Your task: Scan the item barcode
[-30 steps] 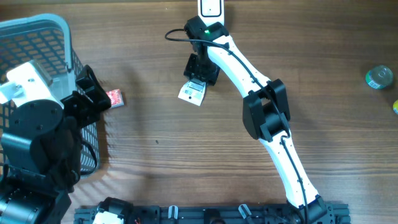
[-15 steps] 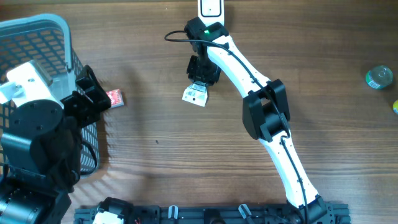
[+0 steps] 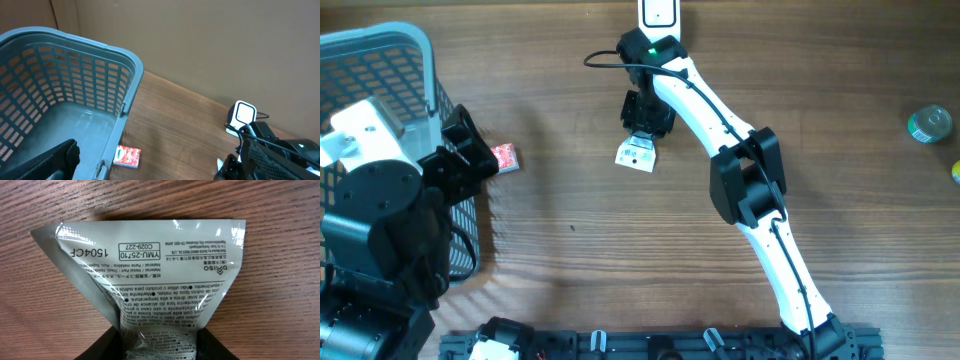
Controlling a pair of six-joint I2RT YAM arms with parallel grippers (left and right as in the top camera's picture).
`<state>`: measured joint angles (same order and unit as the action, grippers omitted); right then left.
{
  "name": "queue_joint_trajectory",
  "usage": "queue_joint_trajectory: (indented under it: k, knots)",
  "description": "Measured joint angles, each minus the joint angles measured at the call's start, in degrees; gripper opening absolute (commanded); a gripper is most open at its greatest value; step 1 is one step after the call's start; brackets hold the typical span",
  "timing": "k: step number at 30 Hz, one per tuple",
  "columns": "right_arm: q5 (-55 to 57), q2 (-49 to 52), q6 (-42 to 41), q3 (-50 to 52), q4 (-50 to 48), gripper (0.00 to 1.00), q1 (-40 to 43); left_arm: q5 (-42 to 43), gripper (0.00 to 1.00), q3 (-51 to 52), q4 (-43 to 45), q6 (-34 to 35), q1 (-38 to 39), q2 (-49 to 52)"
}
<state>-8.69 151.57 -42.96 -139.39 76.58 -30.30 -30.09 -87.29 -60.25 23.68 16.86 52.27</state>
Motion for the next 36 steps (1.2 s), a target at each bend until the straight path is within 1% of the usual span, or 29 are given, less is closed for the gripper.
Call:
queue_joint_trajectory:
  k: [11, 23, 36]
  knots:
    - [0.0, 0.0, 2.5, 0.0, 0.3, 0.18, 0.0, 0.0, 1.0, 0.0, 0.0, 0.0, 0.0, 0.0]
    - [0.2, -0.3, 2.8, 0.0, 0.4, 0.18, 0.7, 0.0, 1.0, 0.0, 0.0, 0.0, 0.0, 0.0]
    - [1.3, -2.1, 2.8, 0.2, 0.9, 0.16, 1.3, 0.0, 1.0, 0.0, 0.0, 0.0, 0.0, 0.0]
